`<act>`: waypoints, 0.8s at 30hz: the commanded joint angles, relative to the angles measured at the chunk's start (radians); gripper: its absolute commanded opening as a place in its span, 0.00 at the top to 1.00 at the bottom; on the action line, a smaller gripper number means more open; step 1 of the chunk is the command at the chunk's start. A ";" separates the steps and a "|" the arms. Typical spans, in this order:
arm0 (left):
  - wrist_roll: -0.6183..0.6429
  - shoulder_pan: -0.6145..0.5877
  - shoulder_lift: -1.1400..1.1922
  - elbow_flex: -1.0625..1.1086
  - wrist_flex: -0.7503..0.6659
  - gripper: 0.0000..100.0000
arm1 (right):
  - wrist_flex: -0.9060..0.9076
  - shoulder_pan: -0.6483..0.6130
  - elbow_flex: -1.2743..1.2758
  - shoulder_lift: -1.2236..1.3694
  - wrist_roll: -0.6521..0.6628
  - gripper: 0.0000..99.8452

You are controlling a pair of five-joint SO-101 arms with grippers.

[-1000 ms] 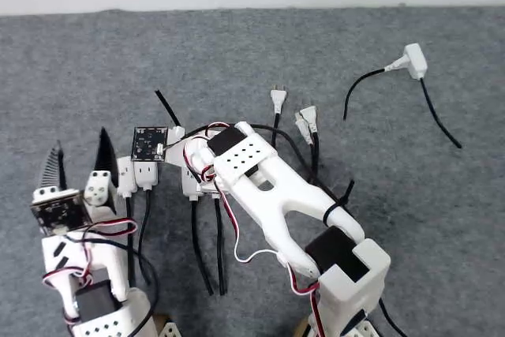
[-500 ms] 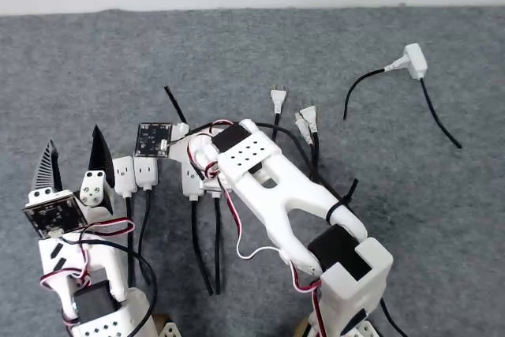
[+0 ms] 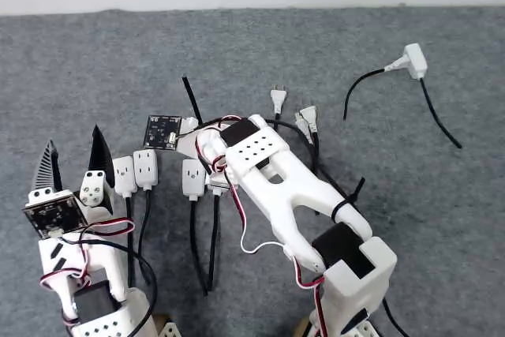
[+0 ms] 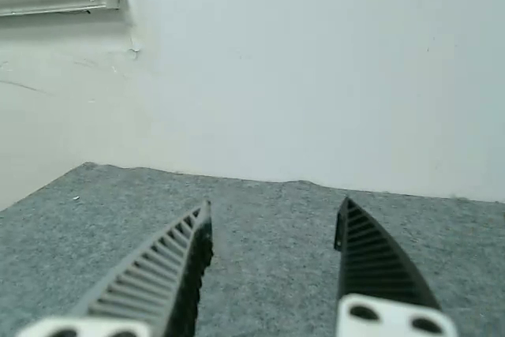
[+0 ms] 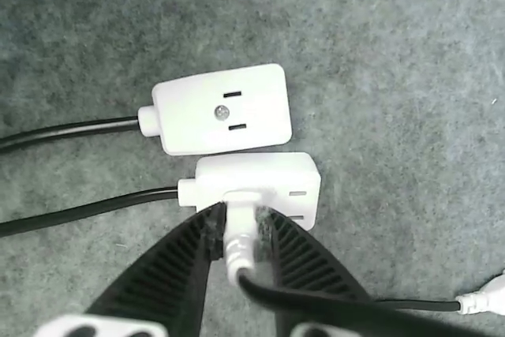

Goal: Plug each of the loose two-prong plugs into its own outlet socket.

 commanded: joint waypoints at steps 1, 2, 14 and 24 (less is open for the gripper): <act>0.015 0.006 -0.018 -0.042 -0.025 0.76 | 0.035 0.038 0.069 0.018 0.005 0.99; 0.015 0.006 -0.018 -0.042 -0.025 0.76 | 0.035 0.031 0.068 0.018 0.000 0.99; 0.015 0.006 -0.018 -0.042 -0.025 0.76 | -0.028 -0.065 0.061 -0.008 -0.081 0.99; 0.015 0.006 -0.018 -0.042 -0.025 0.76 | 0.036 -0.070 0.014 -0.136 -0.087 0.99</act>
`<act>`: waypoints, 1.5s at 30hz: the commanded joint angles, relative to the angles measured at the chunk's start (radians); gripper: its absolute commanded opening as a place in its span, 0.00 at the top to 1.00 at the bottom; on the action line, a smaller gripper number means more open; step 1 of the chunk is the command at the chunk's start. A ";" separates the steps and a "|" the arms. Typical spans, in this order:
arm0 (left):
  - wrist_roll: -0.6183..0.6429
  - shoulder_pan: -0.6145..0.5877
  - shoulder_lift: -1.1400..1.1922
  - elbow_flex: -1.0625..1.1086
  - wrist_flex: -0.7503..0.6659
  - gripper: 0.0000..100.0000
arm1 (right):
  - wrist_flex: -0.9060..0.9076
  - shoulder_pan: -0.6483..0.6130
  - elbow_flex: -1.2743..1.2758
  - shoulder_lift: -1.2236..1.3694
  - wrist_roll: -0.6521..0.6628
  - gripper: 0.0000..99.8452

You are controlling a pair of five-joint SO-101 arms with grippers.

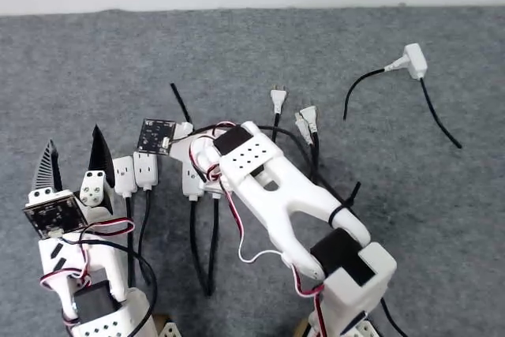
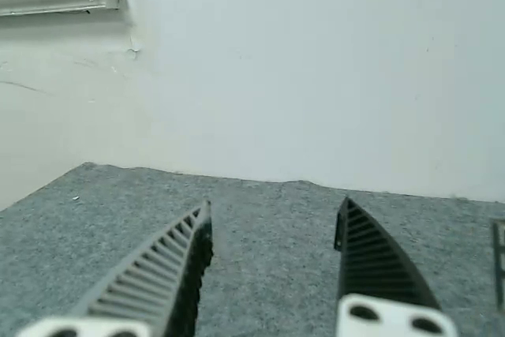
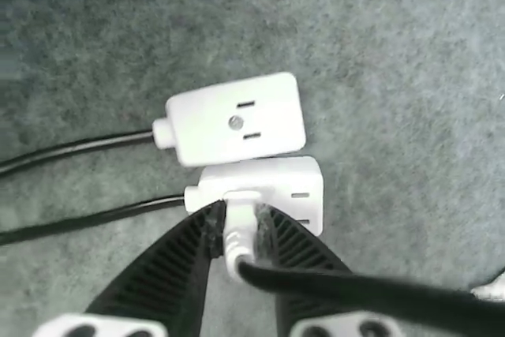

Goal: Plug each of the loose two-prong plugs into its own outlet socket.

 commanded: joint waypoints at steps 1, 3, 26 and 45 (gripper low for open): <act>0.015 0.006 -0.018 -0.042 -0.025 0.76 | 0.058 -0.015 -0.029 -0.088 -0.011 0.99; 0.015 0.006 -0.018 -0.042 -0.025 0.76 | 0.068 -0.015 -0.031 -0.107 -0.011 0.99; 0.015 0.006 -0.018 -0.041 -0.023 0.76 | -0.044 -0.013 0.002 -0.124 -0.068 0.99; 0.015 0.008 -0.018 -0.031 -0.026 0.76 | -0.093 -0.010 0.077 -0.131 -0.098 0.99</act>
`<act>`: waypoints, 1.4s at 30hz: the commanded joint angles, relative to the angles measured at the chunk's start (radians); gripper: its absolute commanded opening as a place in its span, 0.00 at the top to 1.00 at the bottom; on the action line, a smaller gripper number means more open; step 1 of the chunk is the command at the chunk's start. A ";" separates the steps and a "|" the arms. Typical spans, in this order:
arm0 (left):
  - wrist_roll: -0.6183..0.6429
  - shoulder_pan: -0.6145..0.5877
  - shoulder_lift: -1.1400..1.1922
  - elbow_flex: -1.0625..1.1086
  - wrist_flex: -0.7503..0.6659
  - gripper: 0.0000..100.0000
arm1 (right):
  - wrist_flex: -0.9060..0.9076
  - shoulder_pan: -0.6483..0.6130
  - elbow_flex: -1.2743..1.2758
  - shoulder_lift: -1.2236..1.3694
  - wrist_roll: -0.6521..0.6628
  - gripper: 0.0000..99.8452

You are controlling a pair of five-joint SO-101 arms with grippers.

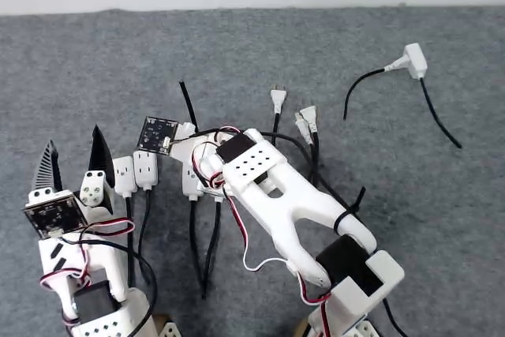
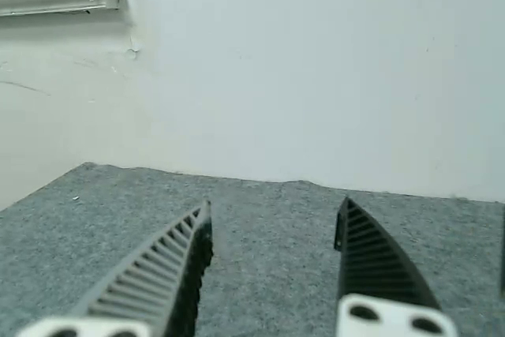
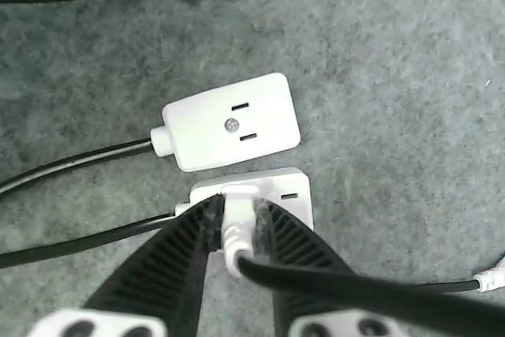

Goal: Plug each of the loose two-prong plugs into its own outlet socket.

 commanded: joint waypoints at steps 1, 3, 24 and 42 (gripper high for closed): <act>0.015 0.008 -0.018 -0.031 -0.026 0.76 | 0.005 0.004 -0.008 -0.076 -0.008 0.99; 0.015 0.008 -0.018 -0.031 -0.026 0.76 | 0.022 0.013 -0.006 -0.108 -0.008 0.99; 0.011 0.032 -0.018 -0.030 -0.023 0.76 | -0.058 0.016 0.118 -0.163 -0.041 0.99; 0.011 0.032 -0.018 -0.030 -0.023 0.76 | -0.084 0.015 0.129 -0.154 -0.034 0.99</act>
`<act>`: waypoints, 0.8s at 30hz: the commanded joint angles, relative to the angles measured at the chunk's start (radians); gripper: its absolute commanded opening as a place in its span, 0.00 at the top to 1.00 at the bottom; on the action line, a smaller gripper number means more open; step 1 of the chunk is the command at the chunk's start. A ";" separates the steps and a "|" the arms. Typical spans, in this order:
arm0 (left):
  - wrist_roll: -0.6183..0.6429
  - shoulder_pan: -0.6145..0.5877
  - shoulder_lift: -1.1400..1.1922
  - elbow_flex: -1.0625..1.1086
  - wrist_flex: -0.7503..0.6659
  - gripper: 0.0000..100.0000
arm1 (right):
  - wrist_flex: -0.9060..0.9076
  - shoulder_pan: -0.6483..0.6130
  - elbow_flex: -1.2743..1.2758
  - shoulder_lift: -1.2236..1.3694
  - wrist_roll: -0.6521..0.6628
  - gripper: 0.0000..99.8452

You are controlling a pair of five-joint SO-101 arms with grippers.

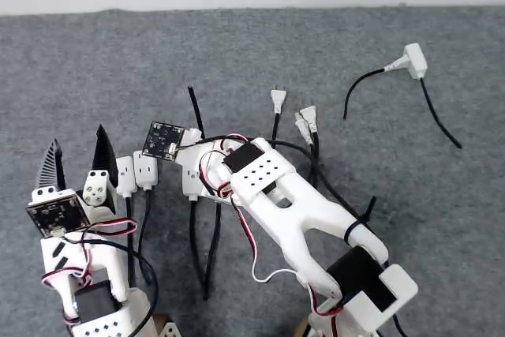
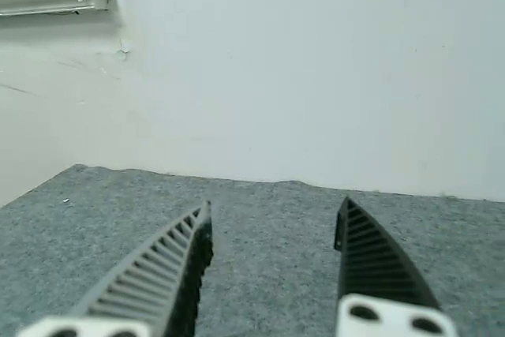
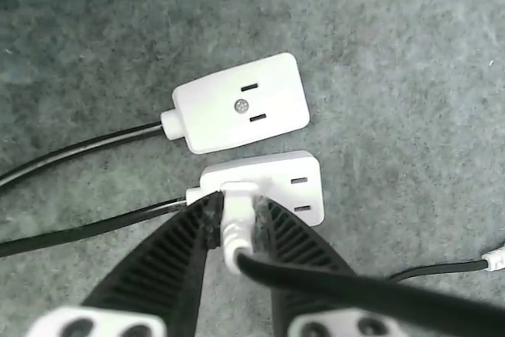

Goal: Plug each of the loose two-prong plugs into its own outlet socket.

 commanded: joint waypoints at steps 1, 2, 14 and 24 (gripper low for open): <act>0.011 0.009 -0.018 -0.030 -0.023 0.76 | -0.035 0.019 0.002 -0.053 -0.005 0.99; 0.011 0.009 -0.018 -0.030 -0.023 0.76 | -0.036 0.024 0.002 -0.053 -0.005 0.99; 0.009 0.009 -0.018 -0.030 -0.023 0.76 | -0.039 0.028 0.028 -0.053 0.025 0.99; 0.009 0.009 -0.018 -0.030 -0.023 0.76 | -0.090 0.027 0.080 -0.053 0.023 0.99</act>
